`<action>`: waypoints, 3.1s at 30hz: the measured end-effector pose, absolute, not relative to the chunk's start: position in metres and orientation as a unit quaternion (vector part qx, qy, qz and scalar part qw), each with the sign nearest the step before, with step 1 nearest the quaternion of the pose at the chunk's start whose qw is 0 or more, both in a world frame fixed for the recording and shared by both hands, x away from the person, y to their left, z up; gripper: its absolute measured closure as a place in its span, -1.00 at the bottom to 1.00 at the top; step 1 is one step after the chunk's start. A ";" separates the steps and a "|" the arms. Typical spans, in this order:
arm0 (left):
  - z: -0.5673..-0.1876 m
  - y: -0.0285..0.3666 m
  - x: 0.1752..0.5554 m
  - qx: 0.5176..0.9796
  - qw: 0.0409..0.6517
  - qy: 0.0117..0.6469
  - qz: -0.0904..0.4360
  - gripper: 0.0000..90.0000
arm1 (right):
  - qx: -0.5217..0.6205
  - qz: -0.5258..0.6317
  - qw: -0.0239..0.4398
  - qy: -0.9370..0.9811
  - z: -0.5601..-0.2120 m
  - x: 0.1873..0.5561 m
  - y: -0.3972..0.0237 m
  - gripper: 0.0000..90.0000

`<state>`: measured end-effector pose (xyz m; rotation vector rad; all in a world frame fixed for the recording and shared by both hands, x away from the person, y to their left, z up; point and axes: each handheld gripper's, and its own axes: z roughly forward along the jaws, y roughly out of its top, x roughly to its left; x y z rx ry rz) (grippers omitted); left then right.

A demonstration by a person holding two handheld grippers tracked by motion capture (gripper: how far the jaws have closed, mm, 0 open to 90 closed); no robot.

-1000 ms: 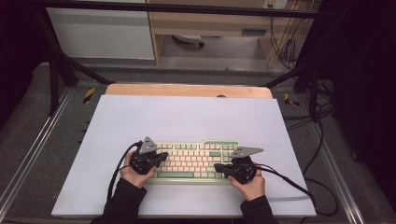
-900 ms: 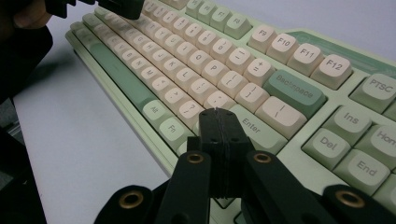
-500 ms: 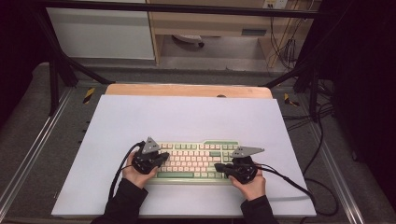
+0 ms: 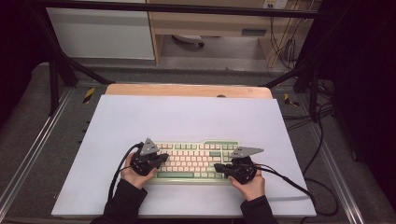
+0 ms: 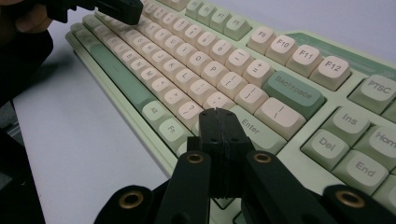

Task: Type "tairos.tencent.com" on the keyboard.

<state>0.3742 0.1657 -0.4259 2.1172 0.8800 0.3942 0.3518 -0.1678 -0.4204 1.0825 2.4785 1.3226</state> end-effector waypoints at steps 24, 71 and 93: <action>-0.422 0.209 0.349 0.824 0.405 0.363 0.160 1.00 | 0.360 0.449 0.064 0.815 -0.419 0.353 -0.163 1.00; -0.425 0.220 0.346 0.819 0.410 0.370 0.154 1.00 | 0.363 0.420 0.076 0.828 -0.428 0.393 -0.090 1.00; -0.425 0.219 0.346 0.819 0.411 0.369 0.154 1.00 | 0.346 0.426 0.083 0.832 -0.414 0.384 -0.098 1.00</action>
